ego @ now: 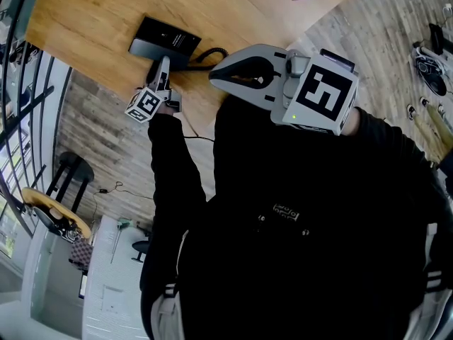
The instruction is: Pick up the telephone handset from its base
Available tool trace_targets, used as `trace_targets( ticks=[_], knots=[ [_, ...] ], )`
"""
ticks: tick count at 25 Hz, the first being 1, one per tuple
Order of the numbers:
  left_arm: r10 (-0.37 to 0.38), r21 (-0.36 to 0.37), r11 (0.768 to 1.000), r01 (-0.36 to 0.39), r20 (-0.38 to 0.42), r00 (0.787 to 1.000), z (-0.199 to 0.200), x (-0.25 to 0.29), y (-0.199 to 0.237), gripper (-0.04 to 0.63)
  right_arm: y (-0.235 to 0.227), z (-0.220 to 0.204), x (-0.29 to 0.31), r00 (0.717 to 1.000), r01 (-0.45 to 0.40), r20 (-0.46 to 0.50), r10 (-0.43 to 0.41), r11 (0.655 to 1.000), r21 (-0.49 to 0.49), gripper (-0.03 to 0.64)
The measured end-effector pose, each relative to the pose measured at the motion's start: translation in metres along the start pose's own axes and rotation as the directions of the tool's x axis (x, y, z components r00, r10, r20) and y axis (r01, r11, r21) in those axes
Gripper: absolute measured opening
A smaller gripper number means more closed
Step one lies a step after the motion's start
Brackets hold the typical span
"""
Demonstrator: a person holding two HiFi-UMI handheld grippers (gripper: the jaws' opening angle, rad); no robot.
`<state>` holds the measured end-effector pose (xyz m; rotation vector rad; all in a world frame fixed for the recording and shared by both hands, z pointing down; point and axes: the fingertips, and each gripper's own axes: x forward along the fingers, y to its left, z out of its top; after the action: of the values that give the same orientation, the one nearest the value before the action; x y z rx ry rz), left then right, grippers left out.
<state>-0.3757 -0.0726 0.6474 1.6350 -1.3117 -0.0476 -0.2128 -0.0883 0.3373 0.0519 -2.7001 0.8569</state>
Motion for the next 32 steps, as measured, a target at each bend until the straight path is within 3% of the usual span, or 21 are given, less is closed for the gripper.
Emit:
trace_targets(
  ticks=[9,12,19,27,32],
  knots=[
    [0.033,0.013,0.999,-0.034,0.027,0.999,0.001,-0.006,-0.001,0.156,0.001,-0.002,-0.003,1.0,-0.015,-0.01,0.014,1.0,-0.011,0.017],
    [0.03,0.012,0.999,-0.031,0.032,0.999,0.003,-0.012,-0.006,0.089,0.001,0.0,-0.003,1.0,-0.019,-0.004,0.019,1.0,-0.016,0.018],
    [0.008,-0.035,0.999,-0.007,0.052,0.999,0.004,-0.018,-0.009,0.077,0.002,0.002,-0.007,1.0,-0.026,0.003,0.026,0.999,-0.029,0.018],
    [0.0,-0.012,1.0,0.0,0.072,0.997,0.007,-0.027,-0.029,0.074,0.009,0.01,-0.012,0.999,-0.041,0.018,0.042,0.997,-0.058,0.018],
    [-0.004,0.002,1.0,0.004,0.124,0.992,0.019,-0.045,-0.051,0.073,0.018,0.016,-0.011,0.997,-0.073,0.026,0.076,0.994,-0.086,0.018]
  ],
)
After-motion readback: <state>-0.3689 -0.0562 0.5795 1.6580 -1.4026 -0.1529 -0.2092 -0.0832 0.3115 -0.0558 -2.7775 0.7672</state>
